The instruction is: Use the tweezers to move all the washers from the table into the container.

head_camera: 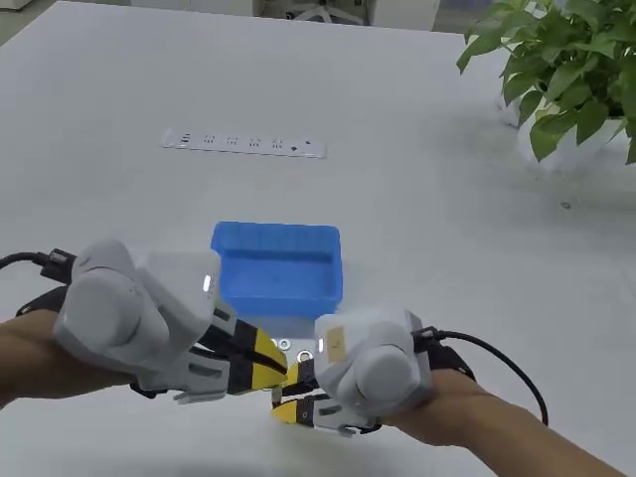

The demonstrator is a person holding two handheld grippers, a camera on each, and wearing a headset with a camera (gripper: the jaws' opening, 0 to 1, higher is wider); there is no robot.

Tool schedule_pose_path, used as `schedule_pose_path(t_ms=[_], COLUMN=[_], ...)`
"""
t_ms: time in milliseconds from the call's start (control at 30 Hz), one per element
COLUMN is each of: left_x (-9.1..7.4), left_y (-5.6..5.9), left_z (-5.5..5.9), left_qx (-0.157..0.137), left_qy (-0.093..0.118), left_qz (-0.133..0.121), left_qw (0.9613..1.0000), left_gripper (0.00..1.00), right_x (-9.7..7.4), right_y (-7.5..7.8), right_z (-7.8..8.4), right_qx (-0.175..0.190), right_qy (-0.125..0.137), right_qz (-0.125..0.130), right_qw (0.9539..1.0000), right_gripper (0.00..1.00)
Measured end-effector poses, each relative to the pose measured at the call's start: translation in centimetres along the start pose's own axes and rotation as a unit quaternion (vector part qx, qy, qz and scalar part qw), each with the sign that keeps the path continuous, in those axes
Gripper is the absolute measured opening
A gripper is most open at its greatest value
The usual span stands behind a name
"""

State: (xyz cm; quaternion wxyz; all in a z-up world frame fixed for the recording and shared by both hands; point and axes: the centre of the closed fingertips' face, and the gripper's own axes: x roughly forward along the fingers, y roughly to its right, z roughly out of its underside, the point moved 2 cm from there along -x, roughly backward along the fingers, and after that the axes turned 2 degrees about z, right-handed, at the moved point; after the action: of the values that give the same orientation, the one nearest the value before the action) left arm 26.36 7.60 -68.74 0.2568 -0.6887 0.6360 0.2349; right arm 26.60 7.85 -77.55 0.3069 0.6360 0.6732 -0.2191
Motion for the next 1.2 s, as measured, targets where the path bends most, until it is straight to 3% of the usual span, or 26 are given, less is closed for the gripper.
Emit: schedule_pose_path(t_ms=[267,633,800,1200], left_x=[0.1,0.6,0.6,-0.1], left_y=[-0.2,-0.1,-0.1,-0.3], left_z=[0.2,1.4,1.4,1.6], left_qx=[0.005,0.003,0.001,0.002], left_qy=[-0.002,-0.013,-0.005,-0.010], left_qz=[0.002,0.009,0.010,0.007], left_qw=[1.0000,0.9999,0.9999,0.9999], left_gripper=[0.06,0.08,0.06,0.06], right_x=[0.0,0.1,0.1,0.0], right_y=[0.0,0.0,-0.1,0.5], right_z=[0.0,-0.1,-0.1,-0.5], right_qx=[0.003,0.002,0.004,-0.004], right_qy=[0.002,0.004,0.004,0.007], right_qz=[0.000,-0.001,-0.002,0.010], right_qw=[1.0000,1.0000,1.0000,0.9999], right_gripper=[0.09,0.09,0.09,0.11])
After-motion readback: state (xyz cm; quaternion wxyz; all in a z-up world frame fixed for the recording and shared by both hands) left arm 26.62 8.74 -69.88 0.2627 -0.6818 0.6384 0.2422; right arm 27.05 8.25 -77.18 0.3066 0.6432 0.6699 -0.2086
